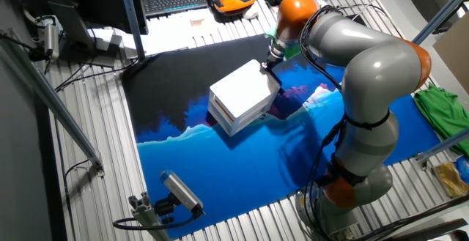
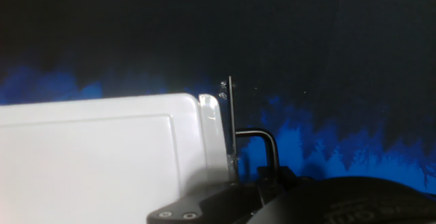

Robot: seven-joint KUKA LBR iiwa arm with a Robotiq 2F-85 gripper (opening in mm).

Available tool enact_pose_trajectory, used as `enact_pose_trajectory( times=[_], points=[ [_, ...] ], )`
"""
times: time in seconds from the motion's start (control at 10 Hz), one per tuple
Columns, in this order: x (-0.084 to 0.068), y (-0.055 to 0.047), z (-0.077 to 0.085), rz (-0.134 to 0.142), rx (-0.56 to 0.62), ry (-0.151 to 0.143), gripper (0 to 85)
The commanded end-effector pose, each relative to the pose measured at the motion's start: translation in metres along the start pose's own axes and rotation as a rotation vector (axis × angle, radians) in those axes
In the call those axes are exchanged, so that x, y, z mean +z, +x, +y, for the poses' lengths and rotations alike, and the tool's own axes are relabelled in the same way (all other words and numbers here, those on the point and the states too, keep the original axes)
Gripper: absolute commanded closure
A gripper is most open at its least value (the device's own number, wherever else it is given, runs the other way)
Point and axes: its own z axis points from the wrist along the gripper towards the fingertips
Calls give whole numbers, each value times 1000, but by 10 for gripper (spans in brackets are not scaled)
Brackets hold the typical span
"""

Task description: Grasp the handle and close the drawer

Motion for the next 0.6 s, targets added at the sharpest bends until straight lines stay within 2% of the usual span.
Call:
enact_pose_trajectory(
  times=[0.0, 0.4, 0.5],
  points=[
    [1, 1, 0, 1, 0, 1, 680],
    [1, 1, 0, -5, 11, -1, 680],
    [1, 1, 0, -4, 14, 7, 680]
  ],
)
